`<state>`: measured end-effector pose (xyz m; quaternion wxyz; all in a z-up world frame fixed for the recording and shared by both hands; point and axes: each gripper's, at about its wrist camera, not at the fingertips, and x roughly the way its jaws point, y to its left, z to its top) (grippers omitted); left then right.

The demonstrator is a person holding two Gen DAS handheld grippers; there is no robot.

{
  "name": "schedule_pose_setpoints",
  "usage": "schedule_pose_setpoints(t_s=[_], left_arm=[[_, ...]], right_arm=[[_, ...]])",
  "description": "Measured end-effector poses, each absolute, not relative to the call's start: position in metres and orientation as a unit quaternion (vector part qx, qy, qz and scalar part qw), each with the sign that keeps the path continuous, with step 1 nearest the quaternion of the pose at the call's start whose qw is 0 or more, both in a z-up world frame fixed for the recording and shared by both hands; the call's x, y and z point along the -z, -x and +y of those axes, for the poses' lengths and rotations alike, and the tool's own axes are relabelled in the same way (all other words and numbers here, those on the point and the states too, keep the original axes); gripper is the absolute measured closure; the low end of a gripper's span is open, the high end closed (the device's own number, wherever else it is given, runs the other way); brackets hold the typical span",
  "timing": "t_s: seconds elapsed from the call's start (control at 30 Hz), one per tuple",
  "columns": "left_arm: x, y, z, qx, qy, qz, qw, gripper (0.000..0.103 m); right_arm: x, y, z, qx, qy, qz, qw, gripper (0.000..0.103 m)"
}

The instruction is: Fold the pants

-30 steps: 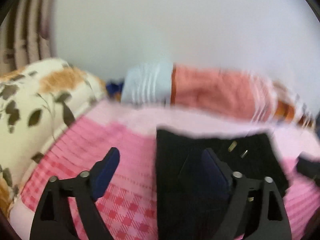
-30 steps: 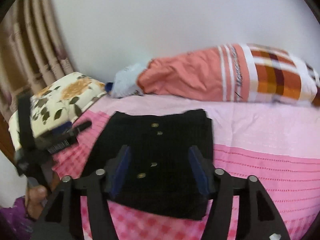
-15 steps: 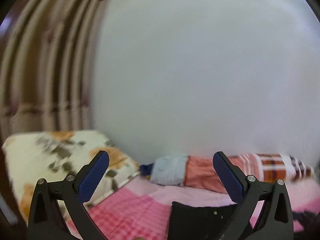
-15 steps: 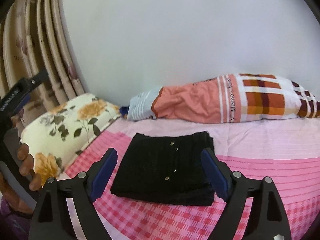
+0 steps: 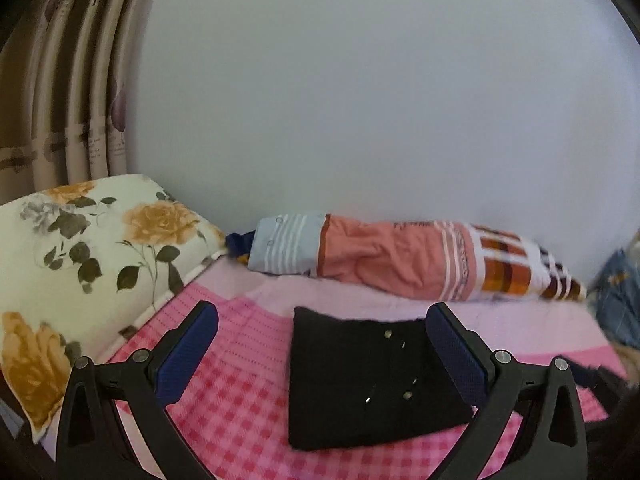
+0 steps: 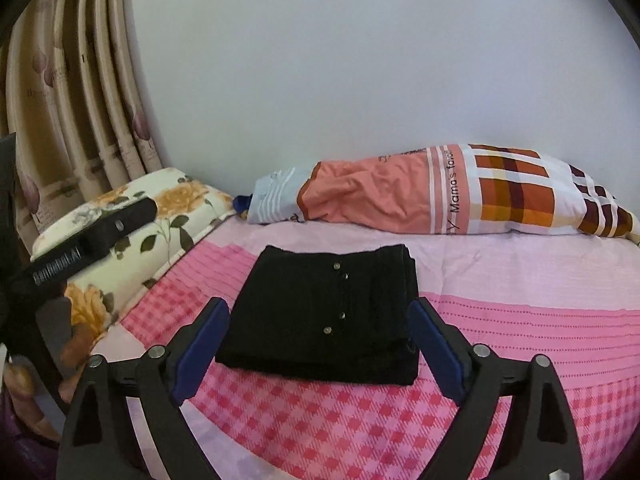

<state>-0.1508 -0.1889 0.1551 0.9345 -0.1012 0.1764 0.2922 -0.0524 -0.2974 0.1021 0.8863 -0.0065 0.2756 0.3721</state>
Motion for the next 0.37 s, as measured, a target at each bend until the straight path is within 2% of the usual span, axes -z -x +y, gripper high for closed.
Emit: schedule_pose_setpoints(t_s=[0.17, 0.37], left_arm=[[-0.13, 0.144, -0.194, -0.301, 0.103, 0.202, 0.926, 0.0], [-0.124, 0.142, -0.192, -0.305, 0.11, 0.209, 0.923, 0.0]], right_arm=[[-0.097, 0.054, -0.295, -0.365, 0.014, 0.283, 0.887, 0.012], [-0.095, 0.054, -0.294, -0.355, 0.015, 0.287, 0.89, 0.01]])
